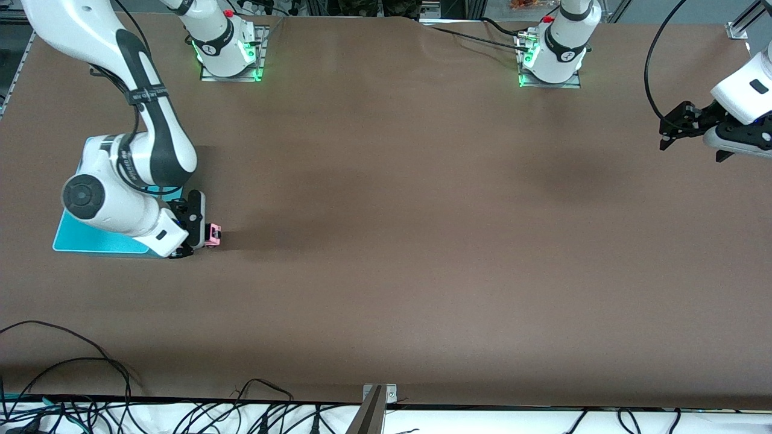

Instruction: Wind and store pink jeep toy

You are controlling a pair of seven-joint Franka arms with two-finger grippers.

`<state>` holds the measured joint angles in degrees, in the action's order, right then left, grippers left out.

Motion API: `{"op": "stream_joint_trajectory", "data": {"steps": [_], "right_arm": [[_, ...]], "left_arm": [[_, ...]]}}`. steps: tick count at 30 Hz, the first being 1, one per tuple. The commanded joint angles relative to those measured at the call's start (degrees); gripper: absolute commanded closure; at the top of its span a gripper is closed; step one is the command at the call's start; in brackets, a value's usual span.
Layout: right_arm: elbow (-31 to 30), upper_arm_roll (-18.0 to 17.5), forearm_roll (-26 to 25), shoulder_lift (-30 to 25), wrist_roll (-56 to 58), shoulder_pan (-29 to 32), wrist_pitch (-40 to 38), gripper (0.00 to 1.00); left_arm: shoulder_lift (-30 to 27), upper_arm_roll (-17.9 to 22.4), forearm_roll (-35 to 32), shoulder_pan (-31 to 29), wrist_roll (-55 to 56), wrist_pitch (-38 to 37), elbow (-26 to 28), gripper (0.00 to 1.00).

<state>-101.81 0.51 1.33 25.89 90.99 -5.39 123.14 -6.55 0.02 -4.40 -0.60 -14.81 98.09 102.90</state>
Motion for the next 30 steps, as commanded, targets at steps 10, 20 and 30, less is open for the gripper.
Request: {"op": "stream_joint_trajectory", "data": {"steps": [10,20,30], "right_arm": [[6.54,3.52,0.52,-6.37,0.94,2.14,-18.71,0.98],[-9.08,11.35,0.26,-18.75,4.28,2.14,-17.69,0.98],[-25.53,19.96,0.25,-23.52,18.68,2.14,-5.12,0.98]], "left_arm": [[-0.05,-2.39,-0.34,0.08,15.76,-10.54,-9.02,0.00],[0.48,-6.35,-0.26,-0.45,28.60,-13.54,-12.99,0.00],[3.38,-6.26,0.71,-0.54,30.02,-13.54,-16.06,0.00]]}}
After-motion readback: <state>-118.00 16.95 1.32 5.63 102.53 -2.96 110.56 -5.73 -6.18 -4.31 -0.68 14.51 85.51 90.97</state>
